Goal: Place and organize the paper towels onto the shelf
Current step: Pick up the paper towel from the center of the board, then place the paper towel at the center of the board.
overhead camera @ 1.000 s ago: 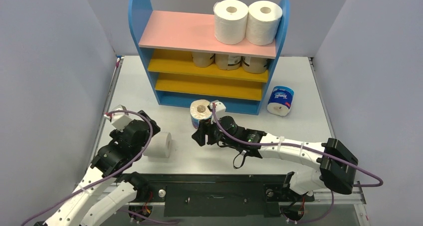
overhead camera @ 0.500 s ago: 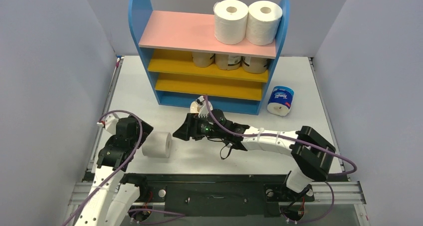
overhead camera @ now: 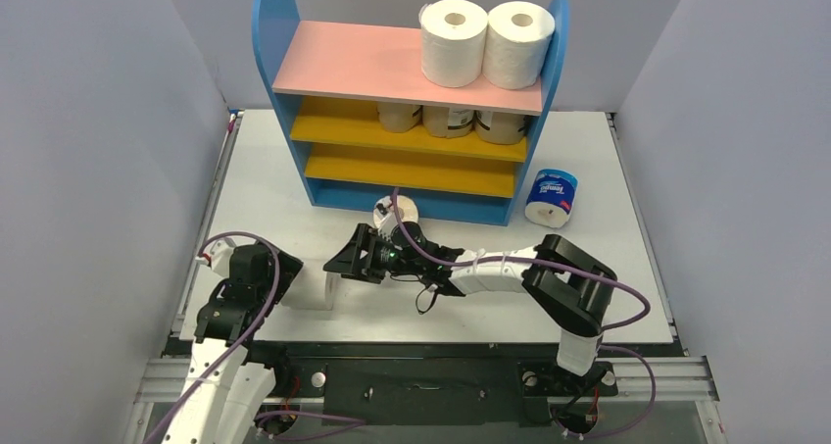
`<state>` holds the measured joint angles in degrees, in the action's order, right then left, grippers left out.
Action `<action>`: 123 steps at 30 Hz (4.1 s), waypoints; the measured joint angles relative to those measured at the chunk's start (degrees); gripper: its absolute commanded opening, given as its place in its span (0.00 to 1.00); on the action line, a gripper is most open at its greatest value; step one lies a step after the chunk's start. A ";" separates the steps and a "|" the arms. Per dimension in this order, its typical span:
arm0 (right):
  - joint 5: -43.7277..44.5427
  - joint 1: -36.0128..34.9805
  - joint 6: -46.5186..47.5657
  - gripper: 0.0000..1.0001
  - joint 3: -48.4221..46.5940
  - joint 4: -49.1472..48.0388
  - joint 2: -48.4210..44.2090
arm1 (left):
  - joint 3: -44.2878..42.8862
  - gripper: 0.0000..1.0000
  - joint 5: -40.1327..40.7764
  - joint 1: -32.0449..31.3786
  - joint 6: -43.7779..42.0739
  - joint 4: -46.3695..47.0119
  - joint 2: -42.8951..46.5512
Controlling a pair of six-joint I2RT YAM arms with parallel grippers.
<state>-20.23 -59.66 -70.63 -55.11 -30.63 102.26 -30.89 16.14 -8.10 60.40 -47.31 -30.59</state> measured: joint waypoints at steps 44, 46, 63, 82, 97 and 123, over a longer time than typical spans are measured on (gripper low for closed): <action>1.38 -2.32 -11.74 0.68 -3.93 -7.43 11.13 | -7.50 0.95 12.13 -2.43 0.46 -6.14 0.85; 1.36 -2.34 -11.78 0.68 -4.04 -7.43 11.50 | -7.50 0.95 12.11 -2.51 0.46 -6.05 0.83; 1.97 -3.06 -11.13 0.66 -6.12 -5.68 13.11 | -7.50 0.95 11.87 -2.80 0.39 -5.53 0.04; 2.03 -3.45 -11.87 0.31 -7.21 -6.27 14.82 | -7.13 0.95 11.43 -2.80 0.42 -5.40 0.68; 4.00 -3.43 -8.70 0.23 0.20 -7.52 9.07 | -7.06 0.95 10.75 -2.80 0.44 -5.18 0.92; 24.70 0.26 32.92 0.23 2.23 55.95 -39.06 | -4.09 0.94 -3.32 -5.20 -2.38 9.84 -5.84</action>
<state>4.47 -59.40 -37.71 -52.88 25.32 63.20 -34.98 12.82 -13.30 58.02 -37.47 -36.42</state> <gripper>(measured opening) 0.374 0.943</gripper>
